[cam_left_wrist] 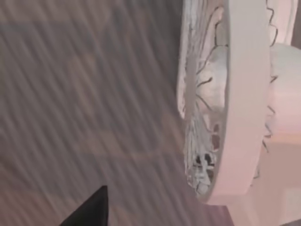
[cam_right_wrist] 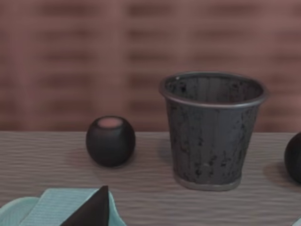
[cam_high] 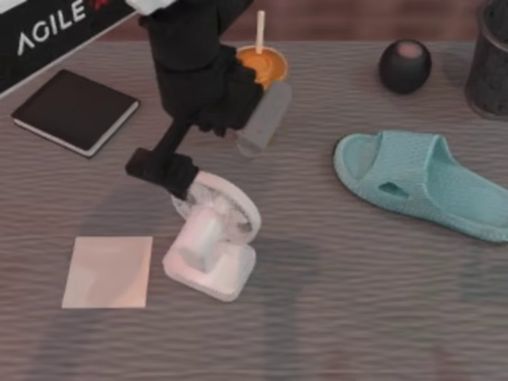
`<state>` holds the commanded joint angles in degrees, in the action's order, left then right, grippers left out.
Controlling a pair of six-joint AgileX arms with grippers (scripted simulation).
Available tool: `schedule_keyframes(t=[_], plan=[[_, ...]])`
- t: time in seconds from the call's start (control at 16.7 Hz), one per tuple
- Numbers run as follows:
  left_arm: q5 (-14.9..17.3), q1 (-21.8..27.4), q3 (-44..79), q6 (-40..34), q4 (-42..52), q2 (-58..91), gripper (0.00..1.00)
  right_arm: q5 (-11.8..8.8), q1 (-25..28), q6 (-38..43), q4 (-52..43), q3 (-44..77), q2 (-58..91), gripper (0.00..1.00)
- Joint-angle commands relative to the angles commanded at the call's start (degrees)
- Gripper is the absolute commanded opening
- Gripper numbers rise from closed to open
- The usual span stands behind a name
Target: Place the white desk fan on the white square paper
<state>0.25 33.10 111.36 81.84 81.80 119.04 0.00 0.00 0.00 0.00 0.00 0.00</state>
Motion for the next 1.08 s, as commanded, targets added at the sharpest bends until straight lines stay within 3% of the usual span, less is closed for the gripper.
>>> schedule_keyframes(t=[0.42,0.84,1.08], plan=[[-0.08,-0.03,1.07,0.73,0.26,1.12,1.0,0.0,0.0,0.0,0.0,0.0,0.0,1.0],[-0.13,0.13,-9.0,0.84,-9.73,1.14,1.0,0.0,0.0,0.0,0.0,0.0,0.0,1.0],[-0.13,0.13,-10.07,0.86,-10.8,1.17,1.0,0.0,0.0,0.0,0.0,0.0,0.0,1.0]])
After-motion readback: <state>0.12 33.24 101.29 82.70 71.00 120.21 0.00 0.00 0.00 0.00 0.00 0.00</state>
